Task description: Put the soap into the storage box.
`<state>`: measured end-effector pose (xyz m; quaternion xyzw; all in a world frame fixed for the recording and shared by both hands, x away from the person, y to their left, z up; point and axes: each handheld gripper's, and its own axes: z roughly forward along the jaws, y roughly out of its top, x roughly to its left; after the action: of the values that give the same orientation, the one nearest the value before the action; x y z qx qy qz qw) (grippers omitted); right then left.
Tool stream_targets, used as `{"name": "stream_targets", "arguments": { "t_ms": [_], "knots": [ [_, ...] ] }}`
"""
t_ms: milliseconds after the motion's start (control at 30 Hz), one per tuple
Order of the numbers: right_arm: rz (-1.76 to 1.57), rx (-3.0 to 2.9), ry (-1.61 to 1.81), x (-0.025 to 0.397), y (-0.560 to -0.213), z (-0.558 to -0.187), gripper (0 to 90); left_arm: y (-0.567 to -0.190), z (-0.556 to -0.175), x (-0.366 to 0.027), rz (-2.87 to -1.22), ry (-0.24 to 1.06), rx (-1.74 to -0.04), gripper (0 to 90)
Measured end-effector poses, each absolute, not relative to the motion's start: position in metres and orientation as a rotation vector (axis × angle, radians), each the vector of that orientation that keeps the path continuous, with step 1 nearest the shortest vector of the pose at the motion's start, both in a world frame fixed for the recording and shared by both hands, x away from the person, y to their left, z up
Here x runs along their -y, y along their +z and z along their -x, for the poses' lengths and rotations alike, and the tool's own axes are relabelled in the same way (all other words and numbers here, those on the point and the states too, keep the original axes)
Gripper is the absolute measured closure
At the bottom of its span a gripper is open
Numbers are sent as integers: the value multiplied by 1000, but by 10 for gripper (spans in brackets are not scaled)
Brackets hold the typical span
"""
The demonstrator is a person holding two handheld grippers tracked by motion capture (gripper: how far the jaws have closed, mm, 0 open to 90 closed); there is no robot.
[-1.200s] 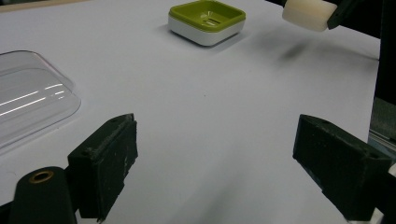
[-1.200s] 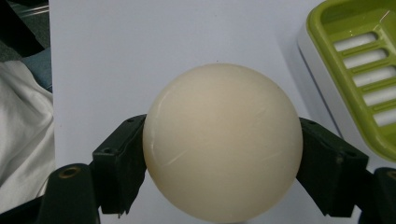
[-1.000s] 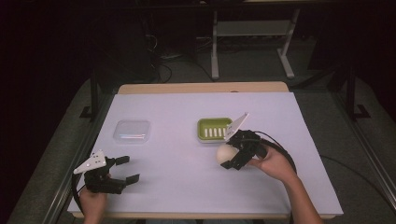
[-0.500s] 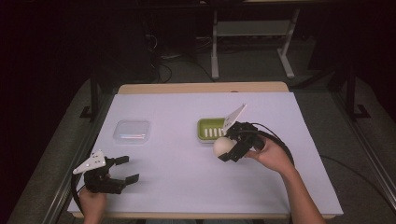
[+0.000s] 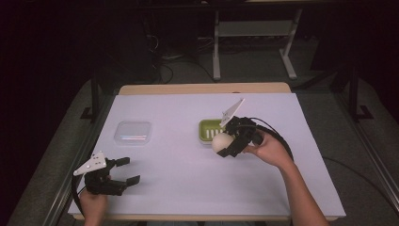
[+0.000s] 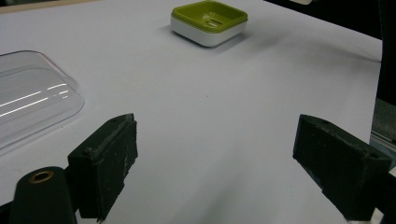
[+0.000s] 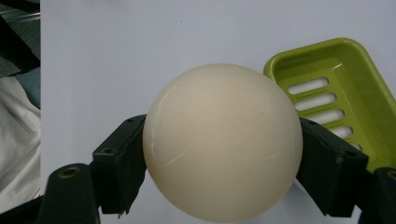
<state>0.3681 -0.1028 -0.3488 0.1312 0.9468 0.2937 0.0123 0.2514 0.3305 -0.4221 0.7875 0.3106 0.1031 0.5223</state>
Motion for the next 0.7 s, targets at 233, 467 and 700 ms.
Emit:
{"name": "stream_targets", "arguments": {
  "t_ms": [233,467,700],
  "knots": [
    [-411,-2954,911,100,-344,-373,227,-422,-251,-331,-1886,247,-744,132],
    [-410,-2953,907,96,-340,-378,226,-422,-251,-331,-1886,248,-744,132],
    [-396,-2944,903,92,-336,-385,226,-422,-251,-331,-1883,247,-745,132]
  ]
}}
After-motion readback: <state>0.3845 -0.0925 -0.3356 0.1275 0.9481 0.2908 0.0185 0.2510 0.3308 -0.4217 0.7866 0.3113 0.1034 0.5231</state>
